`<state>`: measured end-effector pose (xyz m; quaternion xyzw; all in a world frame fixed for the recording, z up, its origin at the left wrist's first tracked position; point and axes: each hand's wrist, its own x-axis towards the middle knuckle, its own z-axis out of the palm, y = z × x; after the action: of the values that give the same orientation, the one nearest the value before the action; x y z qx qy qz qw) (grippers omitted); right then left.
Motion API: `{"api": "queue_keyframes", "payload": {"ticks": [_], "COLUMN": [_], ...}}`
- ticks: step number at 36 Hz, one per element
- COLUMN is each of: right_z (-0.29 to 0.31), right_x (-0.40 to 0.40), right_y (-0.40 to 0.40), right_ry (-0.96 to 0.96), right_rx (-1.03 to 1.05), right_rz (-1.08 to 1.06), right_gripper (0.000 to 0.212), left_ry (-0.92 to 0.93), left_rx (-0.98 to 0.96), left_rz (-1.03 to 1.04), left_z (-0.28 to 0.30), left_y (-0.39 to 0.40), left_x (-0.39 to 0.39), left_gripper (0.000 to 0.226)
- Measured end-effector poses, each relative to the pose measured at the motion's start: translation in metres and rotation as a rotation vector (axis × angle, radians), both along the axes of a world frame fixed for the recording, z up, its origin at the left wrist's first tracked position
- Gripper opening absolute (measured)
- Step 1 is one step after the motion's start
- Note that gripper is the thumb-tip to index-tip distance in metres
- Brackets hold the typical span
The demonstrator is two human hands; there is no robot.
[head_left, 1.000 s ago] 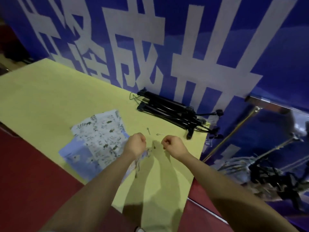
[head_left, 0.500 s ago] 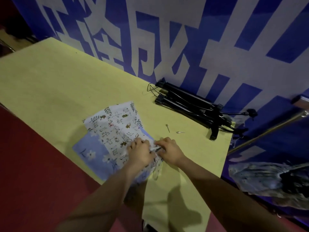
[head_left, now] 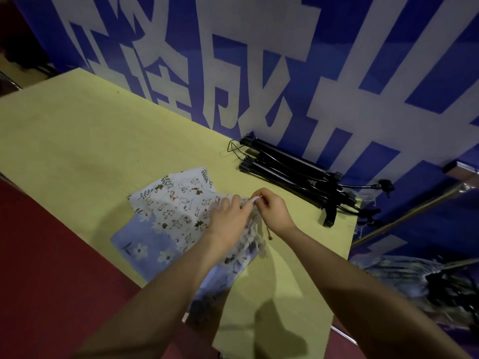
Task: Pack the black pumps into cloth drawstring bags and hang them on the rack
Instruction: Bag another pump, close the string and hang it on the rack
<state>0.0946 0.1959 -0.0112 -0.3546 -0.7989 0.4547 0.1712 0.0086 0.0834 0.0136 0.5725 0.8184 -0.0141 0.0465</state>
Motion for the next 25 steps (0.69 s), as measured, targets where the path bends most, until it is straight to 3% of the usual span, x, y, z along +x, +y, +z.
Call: {"api": "queue_keyframes", "payload": {"ticks": [2,6,8,11,15,21,25], "right_z": [0.005,0.01,0.009,-0.001,-0.016,-0.037,-0.05], "right_x": [-0.001,0.005,0.012,0.025,0.038,0.043,0.039], "right_y": [0.005,0.011,0.011,0.01,0.009,0.002,0.001], "right_ry": [0.016,0.05,0.015,-0.125,-0.389,-0.59,-0.678], "right_rx": [0.012,-0.032,-0.088,-0.054,0.029,0.014,0.046], "right_rz": [-0.048,-0.107,-0.149,-0.188,-0.161,-0.095,-0.054], "right_gripper": [0.015,0.012,0.016,0.021,0.024,0.005,0.023], "left_ry": [-0.008,-0.036,-0.078,-0.14,-0.25,-0.341,-0.422], "left_rx": [-0.078,-0.096,-0.062,-0.006,0.022,0.101,0.158], "left_rz": [-0.042,-0.042,0.008,0.056,0.098,0.165,0.219], "left_z": [0.007,0.015,0.016,0.017,0.02,0.02,0.015], "left_y": [0.002,0.002,0.002,0.003,0.009,0.021,0.033], "left_x": [0.0,-0.007,-0.013,-0.019,-0.02,-0.019,-0.024], "left_gripper": [0.06,0.051,0.061,0.082,0.089,0.099,0.102]}}
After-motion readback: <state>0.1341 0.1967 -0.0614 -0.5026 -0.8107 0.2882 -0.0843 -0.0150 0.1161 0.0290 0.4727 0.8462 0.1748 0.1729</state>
